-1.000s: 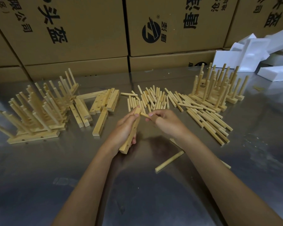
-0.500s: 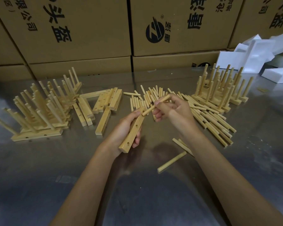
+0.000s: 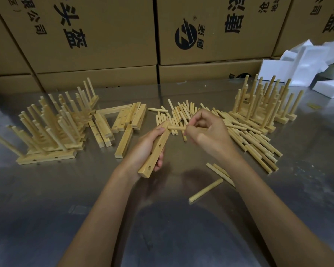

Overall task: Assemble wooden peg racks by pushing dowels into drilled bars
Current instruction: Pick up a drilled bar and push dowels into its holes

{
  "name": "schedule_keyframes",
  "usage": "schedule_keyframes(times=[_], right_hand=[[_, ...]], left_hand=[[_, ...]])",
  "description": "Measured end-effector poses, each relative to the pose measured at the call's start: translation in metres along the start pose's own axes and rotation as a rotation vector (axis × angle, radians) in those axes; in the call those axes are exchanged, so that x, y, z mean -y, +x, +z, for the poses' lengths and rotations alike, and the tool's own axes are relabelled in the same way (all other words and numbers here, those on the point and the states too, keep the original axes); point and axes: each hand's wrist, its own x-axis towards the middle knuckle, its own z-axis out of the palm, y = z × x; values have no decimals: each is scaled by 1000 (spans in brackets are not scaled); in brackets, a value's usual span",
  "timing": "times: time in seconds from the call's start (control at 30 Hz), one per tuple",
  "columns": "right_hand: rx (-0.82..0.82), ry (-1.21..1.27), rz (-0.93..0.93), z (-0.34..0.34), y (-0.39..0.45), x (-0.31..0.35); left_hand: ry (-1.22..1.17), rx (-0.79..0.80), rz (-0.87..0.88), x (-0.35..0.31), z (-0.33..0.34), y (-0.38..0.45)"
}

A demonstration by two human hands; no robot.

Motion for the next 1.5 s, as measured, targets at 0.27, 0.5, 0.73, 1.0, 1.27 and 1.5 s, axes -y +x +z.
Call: schedule_keyframes(times=[0.27, 0.5, 0.73, 1.0, 1.27, 1.5], right_hand=[[51, -314, -217, 9, -6, -8], [10, -432, -287, 19, -7, -17], [-43, -313, -159, 25, -8, -22], [34, -215, -1, 18, 0, -18], [-145, 113, 175, -23, 18, -17], [19, -690, 294, -27, 21, -57]], left_hand=[[71, -5, 31, 3, -1, 0], [210, -64, 54, 6, 3, -3], [313, -109, 123, 6, 12, -5], [260, -121, 63, 6, 15, -1], [105, -298, -40, 4, 7, 5], [-4, -353, 6, 6, -1, 8]])
